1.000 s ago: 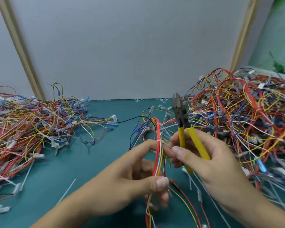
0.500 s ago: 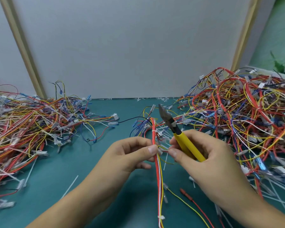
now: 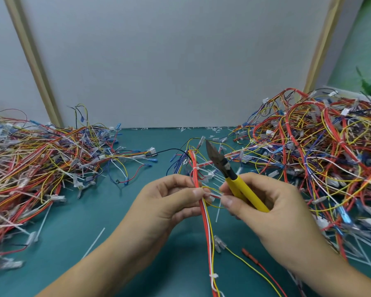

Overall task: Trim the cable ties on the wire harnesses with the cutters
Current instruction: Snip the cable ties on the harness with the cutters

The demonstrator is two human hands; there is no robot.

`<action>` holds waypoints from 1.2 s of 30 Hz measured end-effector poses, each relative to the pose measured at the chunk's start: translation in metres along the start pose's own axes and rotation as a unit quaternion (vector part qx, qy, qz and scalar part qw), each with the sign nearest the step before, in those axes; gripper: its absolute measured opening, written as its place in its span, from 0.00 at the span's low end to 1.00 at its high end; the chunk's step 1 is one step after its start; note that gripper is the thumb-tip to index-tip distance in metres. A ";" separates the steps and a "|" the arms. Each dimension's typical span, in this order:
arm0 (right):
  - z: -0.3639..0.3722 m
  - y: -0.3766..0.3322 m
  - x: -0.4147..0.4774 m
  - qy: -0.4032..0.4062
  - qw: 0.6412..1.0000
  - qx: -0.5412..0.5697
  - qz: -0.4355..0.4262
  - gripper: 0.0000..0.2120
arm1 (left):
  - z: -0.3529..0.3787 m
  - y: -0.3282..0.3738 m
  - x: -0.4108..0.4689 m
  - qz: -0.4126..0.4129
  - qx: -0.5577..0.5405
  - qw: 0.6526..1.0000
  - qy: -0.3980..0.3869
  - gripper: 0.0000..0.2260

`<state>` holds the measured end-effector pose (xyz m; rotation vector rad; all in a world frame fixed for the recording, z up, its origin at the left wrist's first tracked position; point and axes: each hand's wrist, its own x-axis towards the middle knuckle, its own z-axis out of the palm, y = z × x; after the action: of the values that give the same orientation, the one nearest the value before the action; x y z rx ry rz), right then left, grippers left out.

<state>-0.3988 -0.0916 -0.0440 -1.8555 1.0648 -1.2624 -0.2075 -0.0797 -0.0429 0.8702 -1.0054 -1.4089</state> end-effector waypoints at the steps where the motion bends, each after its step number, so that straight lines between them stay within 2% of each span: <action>1: 0.000 -0.001 0.000 -0.006 1.000 0.019 0.004 0.08 | 0.001 0.000 0.000 0.006 0.021 1.000 0.009 0.05; 4: 0.003 -0.004 -0.002 -0.027 0.999 0.034 0.011 0.08 | 0.001 0.000 0.000 0.014 0.075 0.997 0.030 0.06; 12: 0.006 -0.009 0.000 -0.046 0.998 0.018 0.026 0.13 | 0.004 0.001 0.001 -0.012 0.123 0.992 0.033 0.07; 18: 0.002 -0.009 -0.001 -0.029 0.999 0.026 0.037 0.12 | -0.003 0.003 0.000 -0.021 0.119 0.992 -0.021 0.10; 22: -0.001 -0.008 0.000 -0.023 0.998 0.037 0.049 0.08 | -0.006 0.003 0.000 -0.008 0.121 0.992 -0.026 0.12; 24: -0.003 -0.009 0.001 -0.014 0.997 0.053 0.058 0.03 | -0.007 0.005 0.000 0.016 0.123 0.992 -0.014 0.14; 26: -0.005 -0.011 0.000 -0.003 0.996 0.072 0.060 0.08 | -0.010 0.009 0.001 0.050 0.119 0.991 0.018 0.15; 29: -0.005 -0.017 -0.001 0.012 0.991 0.117 0.063 0.18 | -0.014 0.015 0.003 0.093 0.092 0.989 0.070 0.09; 32: -0.004 -0.022 -0.003 -0.030 0.990 0.107 0.087 0.25 | -0.017 0.016 0.005 0.107 0.078 0.987 0.095 0.07; 36: 0.003 -0.024 -0.005 -0.109 0.979 0.049 0.164 0.30 | -0.017 0.017 0.004 0.116 0.092 0.985 0.090 0.08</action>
<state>-0.3909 -0.0756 -0.0263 -1.6201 1.1109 -0.8818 -0.1861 -0.0849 -0.0335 0.9625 -1.0725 -1.0339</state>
